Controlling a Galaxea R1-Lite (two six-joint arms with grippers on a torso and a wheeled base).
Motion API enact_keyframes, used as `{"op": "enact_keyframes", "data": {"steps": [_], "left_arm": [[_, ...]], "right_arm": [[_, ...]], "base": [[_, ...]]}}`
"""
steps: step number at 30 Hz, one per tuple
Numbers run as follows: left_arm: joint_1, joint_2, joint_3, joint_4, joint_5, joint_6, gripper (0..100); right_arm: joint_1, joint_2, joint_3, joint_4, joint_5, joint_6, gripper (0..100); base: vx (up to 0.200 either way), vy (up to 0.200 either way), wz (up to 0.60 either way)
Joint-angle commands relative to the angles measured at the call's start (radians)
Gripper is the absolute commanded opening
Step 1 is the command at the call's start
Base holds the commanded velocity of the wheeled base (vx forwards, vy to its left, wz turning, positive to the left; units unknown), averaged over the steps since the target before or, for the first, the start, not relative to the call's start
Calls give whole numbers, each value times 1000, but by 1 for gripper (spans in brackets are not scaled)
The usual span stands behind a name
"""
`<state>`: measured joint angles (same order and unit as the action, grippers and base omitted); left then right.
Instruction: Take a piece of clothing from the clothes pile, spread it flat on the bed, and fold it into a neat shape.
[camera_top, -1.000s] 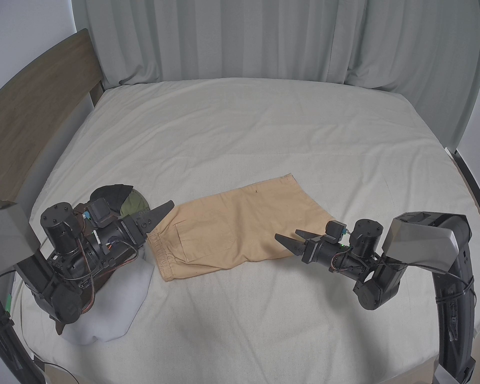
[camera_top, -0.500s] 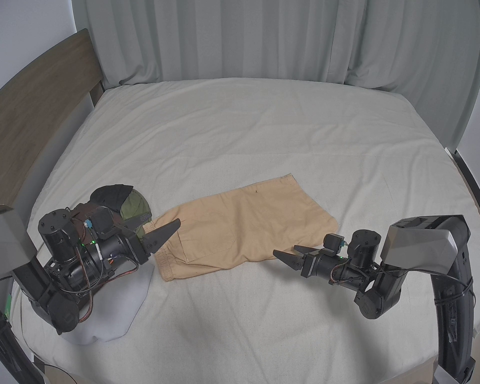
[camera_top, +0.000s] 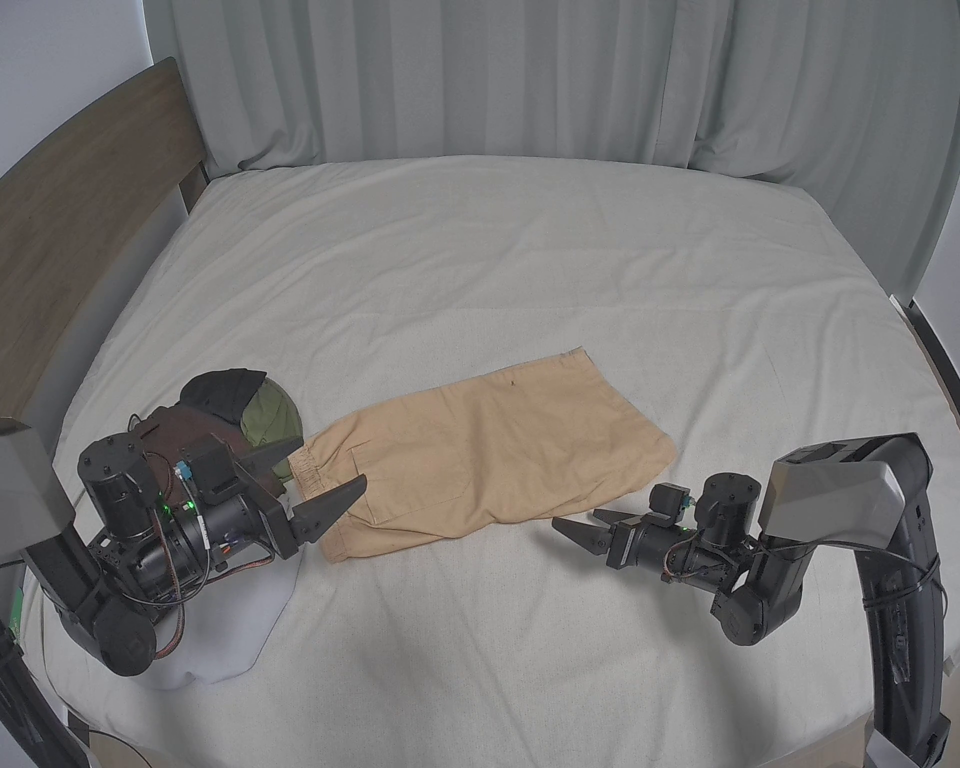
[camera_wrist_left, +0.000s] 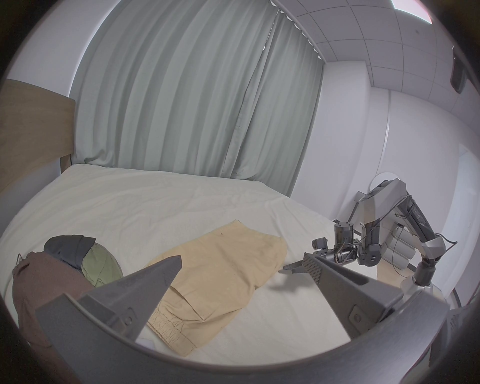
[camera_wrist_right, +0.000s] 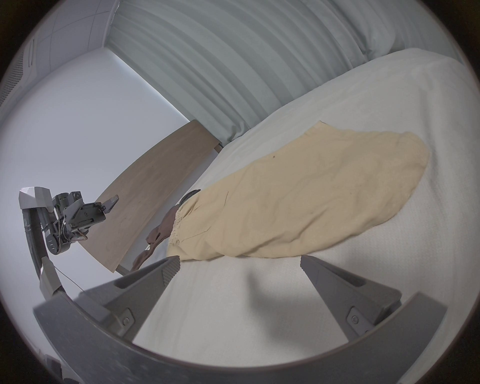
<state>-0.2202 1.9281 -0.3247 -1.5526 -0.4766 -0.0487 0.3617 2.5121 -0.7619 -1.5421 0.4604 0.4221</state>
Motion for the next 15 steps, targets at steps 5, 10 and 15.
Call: {"op": "enact_keyframes", "data": {"steps": [5,10,15], "left_arm": [[1,5,-1,-1,0,-2,100],[2,2,3,-1,-4,-2,100],[1,2,3,-1,-4,-2,100]], "right_arm": [[-18,31,-14,-1,0,0,100],[-50,73,-53,0,0,0,100],[-50,90,-83,2,-6,4,100]], "base": [[0,0,0],[0,0,0],[0,0,0]]}}
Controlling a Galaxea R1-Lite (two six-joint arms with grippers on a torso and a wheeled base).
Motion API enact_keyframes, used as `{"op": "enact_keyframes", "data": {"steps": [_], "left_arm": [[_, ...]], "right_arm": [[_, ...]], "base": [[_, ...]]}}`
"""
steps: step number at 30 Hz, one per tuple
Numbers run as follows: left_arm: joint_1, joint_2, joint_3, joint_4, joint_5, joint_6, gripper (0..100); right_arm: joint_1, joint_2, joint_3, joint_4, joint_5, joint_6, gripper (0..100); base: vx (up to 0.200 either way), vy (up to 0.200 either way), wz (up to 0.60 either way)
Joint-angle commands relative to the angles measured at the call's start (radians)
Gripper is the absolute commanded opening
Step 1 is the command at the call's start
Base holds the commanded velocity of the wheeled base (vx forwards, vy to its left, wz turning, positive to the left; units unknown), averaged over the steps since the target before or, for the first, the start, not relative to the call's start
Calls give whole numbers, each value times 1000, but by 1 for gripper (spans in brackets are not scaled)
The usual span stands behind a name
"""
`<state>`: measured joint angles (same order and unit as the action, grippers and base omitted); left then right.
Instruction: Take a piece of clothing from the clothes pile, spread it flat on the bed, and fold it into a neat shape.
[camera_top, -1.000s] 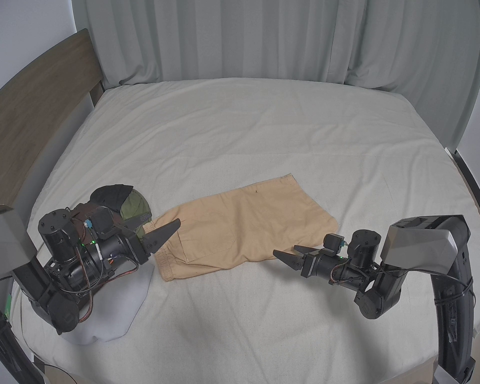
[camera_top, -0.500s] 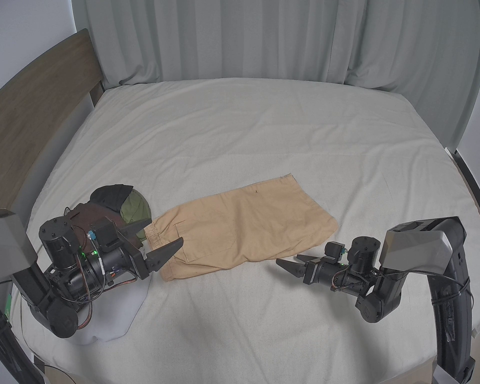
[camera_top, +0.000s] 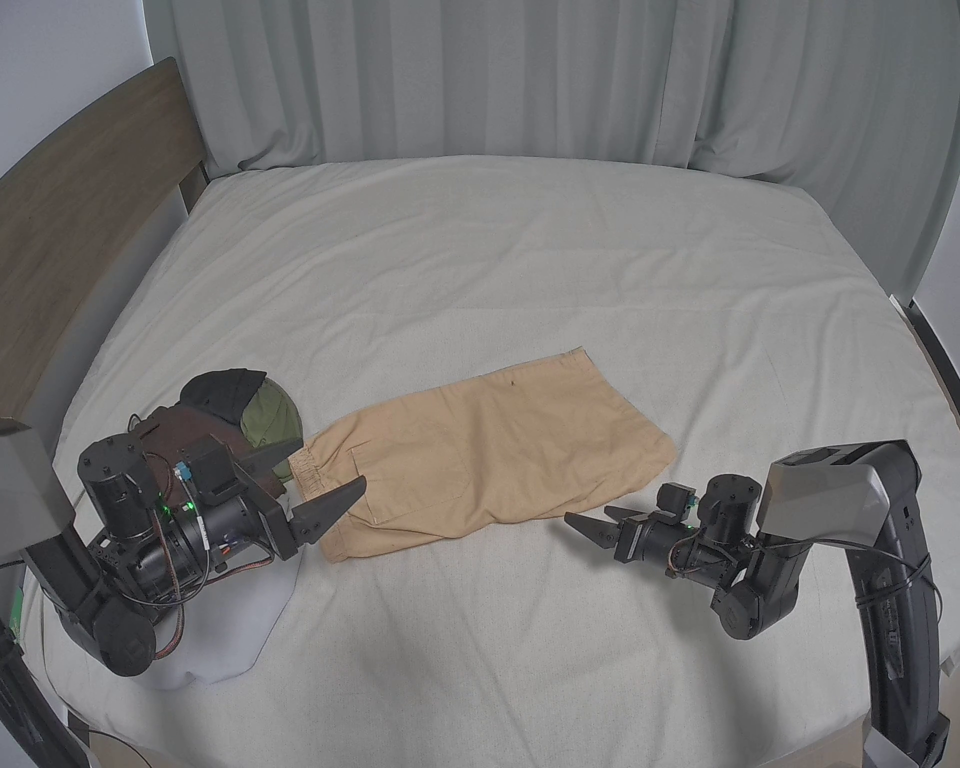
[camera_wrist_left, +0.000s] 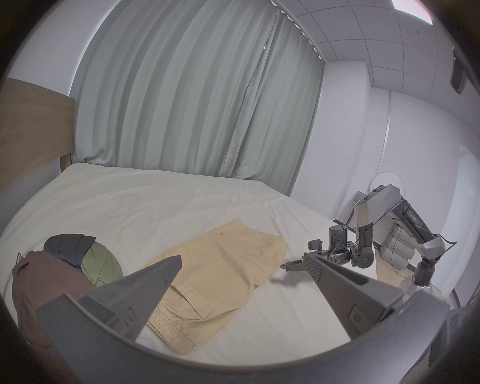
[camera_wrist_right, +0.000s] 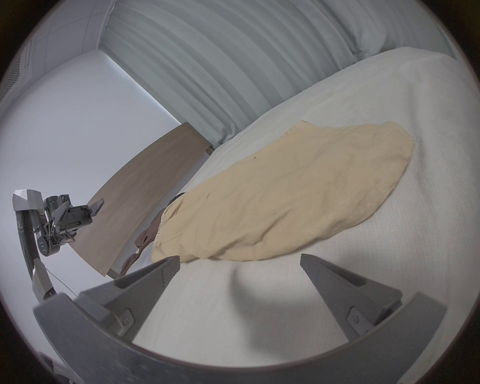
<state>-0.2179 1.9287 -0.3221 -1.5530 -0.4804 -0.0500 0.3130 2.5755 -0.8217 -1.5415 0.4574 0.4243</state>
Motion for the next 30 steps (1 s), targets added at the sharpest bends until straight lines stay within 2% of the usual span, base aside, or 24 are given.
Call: {"op": "enact_keyframes", "data": {"steps": [1,3,5,7,10,13,16,28,30], "left_arm": [[0,1,-2,-1,0,-1,100],[2,1,-2,-1,0,-1,100],[3,1,-6,-1,0,-2,100],[5,-2,-8,-1,0,-4,100],[5,-4,-8,-1,0,-7,100],[5,-4,-8,1,0,-10,100],[5,-2,-8,1,-4,-8,100],[-5,7,-6,1,-7,-16,100],[-5,7,-6,1,-6,-17,100]], "right_arm": [[0,38,-53,3,-11,8,100],[3,48,-68,8,-26,19,100],[11,57,-100,11,-45,71,100],[18,60,-123,14,-46,120,100],[32,60,-142,35,-48,143,100],[40,61,-155,60,-52,145,100],[64,71,-212,104,-95,156,100],[89,86,-346,248,-111,165,100],[89,89,-350,248,-134,163,100]], "base": [[0,0,0],[0,0,0],[0,0,0],[0,0,0],[0,0,0],[0,0,0],[0,0,0],[0,0,0],[0,0,0]]}}
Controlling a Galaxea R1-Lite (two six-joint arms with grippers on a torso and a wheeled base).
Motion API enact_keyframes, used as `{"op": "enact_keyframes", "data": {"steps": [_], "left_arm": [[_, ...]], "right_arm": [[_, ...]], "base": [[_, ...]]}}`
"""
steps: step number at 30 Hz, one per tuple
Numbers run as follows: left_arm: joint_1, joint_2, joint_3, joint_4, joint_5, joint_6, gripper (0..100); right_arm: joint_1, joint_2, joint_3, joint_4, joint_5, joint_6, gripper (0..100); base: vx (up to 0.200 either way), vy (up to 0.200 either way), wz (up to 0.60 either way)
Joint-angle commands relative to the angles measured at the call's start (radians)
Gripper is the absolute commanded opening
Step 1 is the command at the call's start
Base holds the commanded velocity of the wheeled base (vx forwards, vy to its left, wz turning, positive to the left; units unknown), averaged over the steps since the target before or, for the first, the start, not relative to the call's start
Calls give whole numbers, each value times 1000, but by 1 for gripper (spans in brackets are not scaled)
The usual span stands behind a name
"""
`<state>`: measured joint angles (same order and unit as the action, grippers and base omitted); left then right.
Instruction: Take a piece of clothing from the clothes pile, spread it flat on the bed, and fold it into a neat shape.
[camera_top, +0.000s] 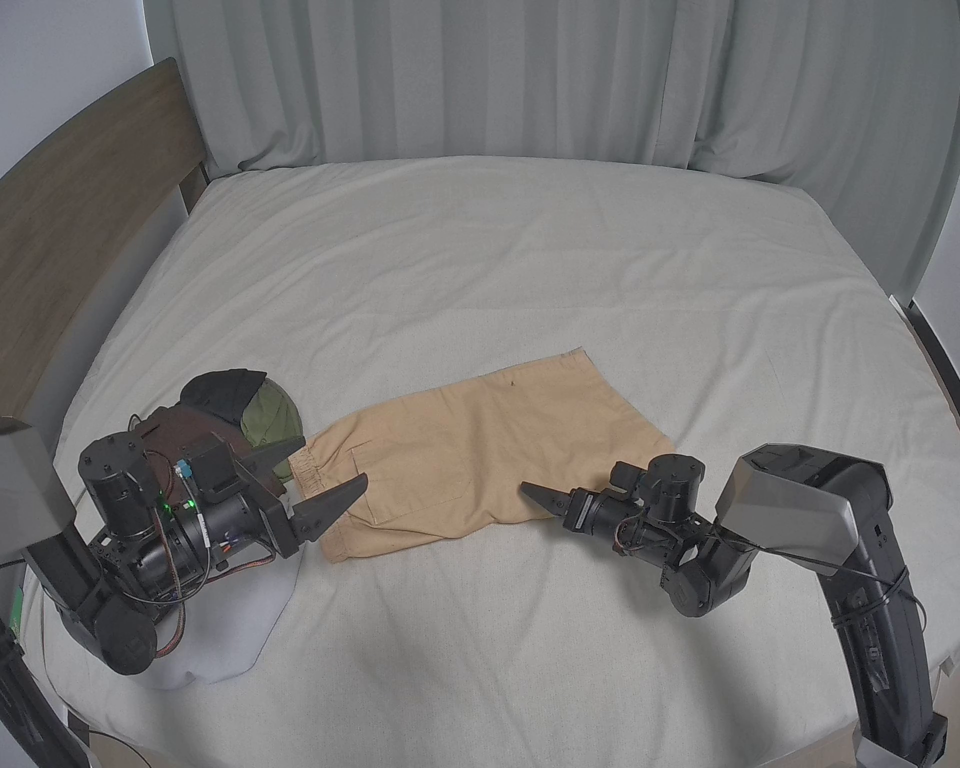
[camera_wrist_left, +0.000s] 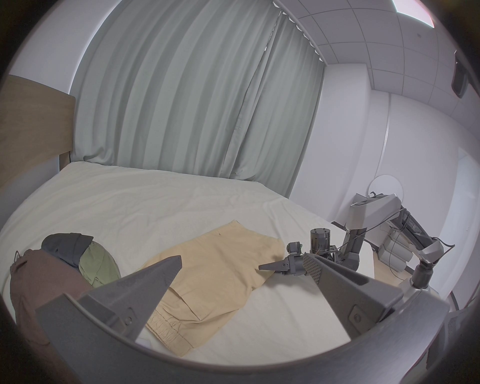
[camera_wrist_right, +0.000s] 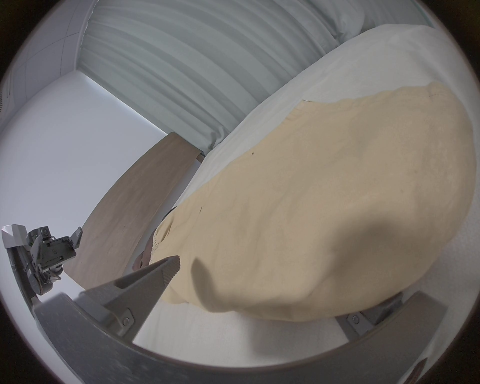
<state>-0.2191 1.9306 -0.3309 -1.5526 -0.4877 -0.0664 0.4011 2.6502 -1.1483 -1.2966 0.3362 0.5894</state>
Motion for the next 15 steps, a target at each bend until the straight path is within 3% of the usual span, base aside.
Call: {"op": "enact_keyframes", "data": {"steps": [1,3,4,15], "left_arm": [[-3,7,3,0,1,0,100],[-3,8,3,0,0,-1,100],[-3,8,3,0,1,-1,100],[-3,33,0,0,3,-3,100]], "right_arm": [[1,17,-28,3,-22,-2,100],[-1,28,-36,-6,-25,-2,100],[-1,31,-36,-7,-25,0,0],[1,31,-27,-43,-26,10,0]], "base": [[0,0,0],[0,0,0],[0,0,0],[0,0,0]]}}
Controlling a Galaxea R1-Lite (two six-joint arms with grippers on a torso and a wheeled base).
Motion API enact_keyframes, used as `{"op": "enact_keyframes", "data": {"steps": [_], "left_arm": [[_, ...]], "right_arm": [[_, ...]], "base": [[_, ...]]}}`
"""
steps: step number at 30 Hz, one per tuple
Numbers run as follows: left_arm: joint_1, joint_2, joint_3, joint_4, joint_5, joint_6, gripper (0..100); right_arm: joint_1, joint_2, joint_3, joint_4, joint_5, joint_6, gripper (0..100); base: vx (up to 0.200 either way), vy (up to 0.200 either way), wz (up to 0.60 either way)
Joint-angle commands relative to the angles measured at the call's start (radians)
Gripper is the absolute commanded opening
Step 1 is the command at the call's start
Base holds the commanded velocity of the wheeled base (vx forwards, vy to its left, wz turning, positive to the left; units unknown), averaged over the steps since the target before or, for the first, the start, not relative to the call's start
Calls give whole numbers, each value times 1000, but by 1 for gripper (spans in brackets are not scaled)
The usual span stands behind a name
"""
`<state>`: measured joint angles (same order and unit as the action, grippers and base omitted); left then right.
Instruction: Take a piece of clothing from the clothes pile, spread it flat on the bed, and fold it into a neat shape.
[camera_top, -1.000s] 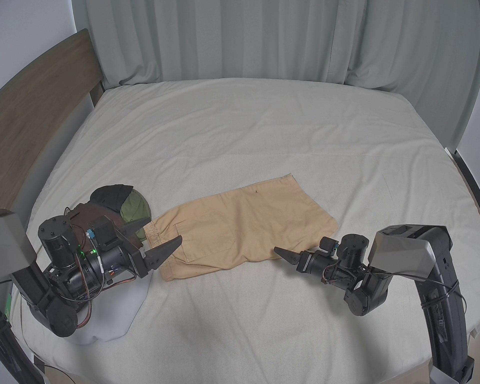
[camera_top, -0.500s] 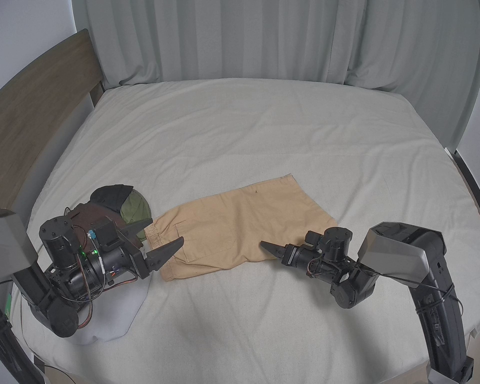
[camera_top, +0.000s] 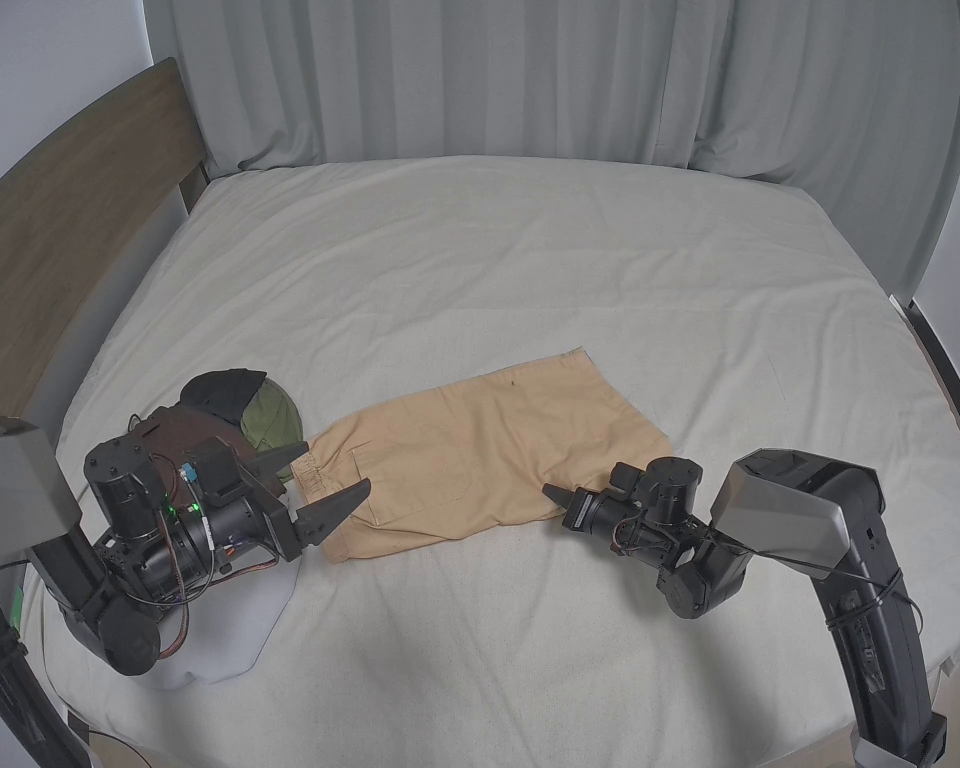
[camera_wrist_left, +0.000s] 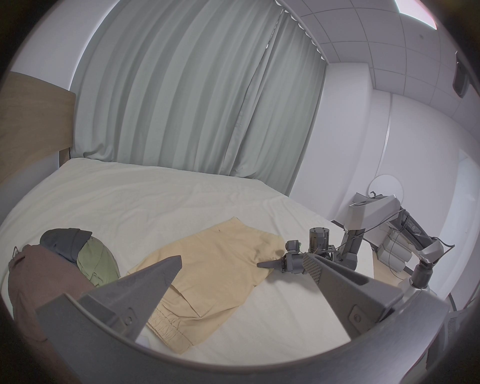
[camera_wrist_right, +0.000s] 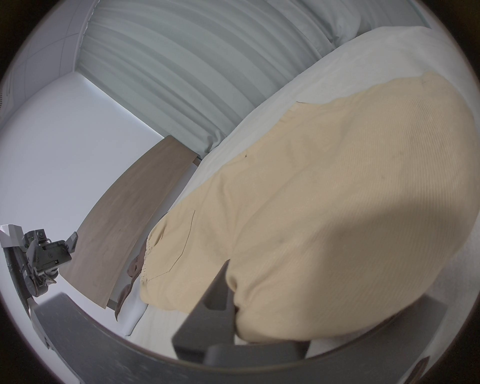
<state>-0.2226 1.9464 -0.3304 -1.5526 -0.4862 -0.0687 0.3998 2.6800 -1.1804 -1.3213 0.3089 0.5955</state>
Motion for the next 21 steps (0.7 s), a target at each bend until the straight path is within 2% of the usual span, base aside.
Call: {"op": "enact_keyframes", "data": {"steps": [1,12,21], "left_arm": [[0,19,-1,0,1,-2,100],[2,36,-2,0,3,-3,100],[8,32,-4,0,3,-48,100]], "right_arm": [[2,0,8,-24,1,7,0],[4,-71,153,-93,6,9,0],[8,-103,231,-141,4,12,0]], "base": [[0,0,0],[0,0,0],[0,0,0]]}}
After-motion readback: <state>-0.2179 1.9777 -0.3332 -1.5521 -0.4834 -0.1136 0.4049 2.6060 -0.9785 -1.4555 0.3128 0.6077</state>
